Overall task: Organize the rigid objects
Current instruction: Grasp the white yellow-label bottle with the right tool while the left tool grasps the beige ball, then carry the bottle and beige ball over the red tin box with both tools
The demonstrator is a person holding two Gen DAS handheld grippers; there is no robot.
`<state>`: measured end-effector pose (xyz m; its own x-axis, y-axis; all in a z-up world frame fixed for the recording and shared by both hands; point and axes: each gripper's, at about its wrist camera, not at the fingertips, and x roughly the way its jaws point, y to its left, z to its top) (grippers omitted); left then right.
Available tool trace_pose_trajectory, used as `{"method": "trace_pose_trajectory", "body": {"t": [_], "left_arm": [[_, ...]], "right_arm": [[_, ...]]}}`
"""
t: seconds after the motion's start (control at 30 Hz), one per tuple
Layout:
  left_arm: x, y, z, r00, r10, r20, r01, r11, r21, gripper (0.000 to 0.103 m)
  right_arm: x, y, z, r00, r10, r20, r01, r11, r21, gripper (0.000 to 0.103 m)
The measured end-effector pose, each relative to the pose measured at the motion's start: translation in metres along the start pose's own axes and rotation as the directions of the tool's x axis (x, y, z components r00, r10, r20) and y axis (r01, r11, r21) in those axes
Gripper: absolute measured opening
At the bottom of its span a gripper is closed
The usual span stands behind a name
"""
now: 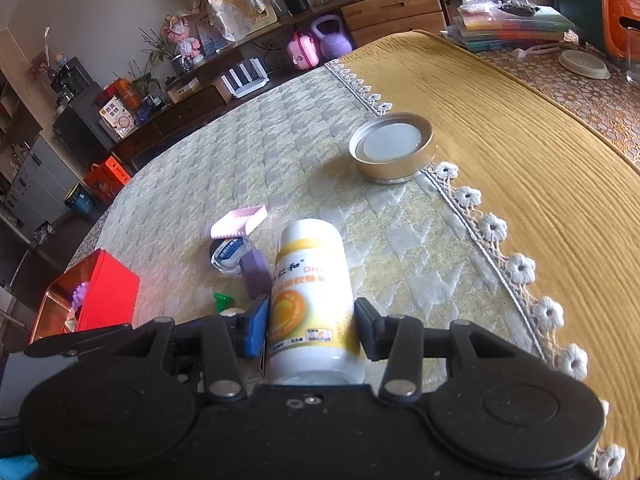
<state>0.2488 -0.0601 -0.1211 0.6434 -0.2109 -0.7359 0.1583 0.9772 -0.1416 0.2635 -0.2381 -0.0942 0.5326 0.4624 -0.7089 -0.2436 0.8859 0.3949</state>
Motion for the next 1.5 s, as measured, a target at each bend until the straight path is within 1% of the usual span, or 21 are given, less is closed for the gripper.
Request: {"method": "trace_pose_trajectory", "body": {"t": [0.2, 0.33, 0.63, 0.83, 1.13, 1.5], "left_arm": [[-0.015, 0.009, -0.007, 1.000, 0.007, -0.021, -0.008, 0.998, -0.059, 0.025], [-0.029, 0.010, -0.013, 1.000, 0.011, -0.024, -0.013, 0.997, -0.077, 0.025], [-0.074, 0.013, -0.015, 1.000, 0.020, 0.014, -0.019, 0.993, -0.113, 0.025], [-0.103, 0.022, -0.018, 0.998, 0.043, 0.043, -0.037, 0.991, -0.127, 0.025], [-0.139, 0.057, -0.027, 0.992, 0.102, 0.078, -0.087, 0.980, -0.177, 0.025], [-0.166, 0.112, -0.037, 0.977, 0.185, 0.104, -0.154, 0.956, -0.250, 0.025]], "right_arm": [[-0.017, 0.008, -0.012, 1.000, 0.015, 0.016, -0.015, 1.000, -0.009, 0.045], [-0.027, 0.014, -0.018, 0.999, 0.024, 0.027, -0.024, 1.000, -0.002, 0.045], [-0.053, 0.041, -0.026, 0.997, 0.053, 0.049, -0.051, 0.998, -0.046, 0.045], [-0.066, 0.066, -0.028, 0.995, 0.074, 0.066, -0.068, 0.994, -0.088, 0.045], [-0.067, 0.110, -0.031, 0.991, 0.120, 0.058, -0.111, 0.983, -0.145, 0.045], [-0.045, 0.172, -0.042, 0.985, 0.171, 0.000, -0.167, 0.957, -0.237, 0.045]]}}
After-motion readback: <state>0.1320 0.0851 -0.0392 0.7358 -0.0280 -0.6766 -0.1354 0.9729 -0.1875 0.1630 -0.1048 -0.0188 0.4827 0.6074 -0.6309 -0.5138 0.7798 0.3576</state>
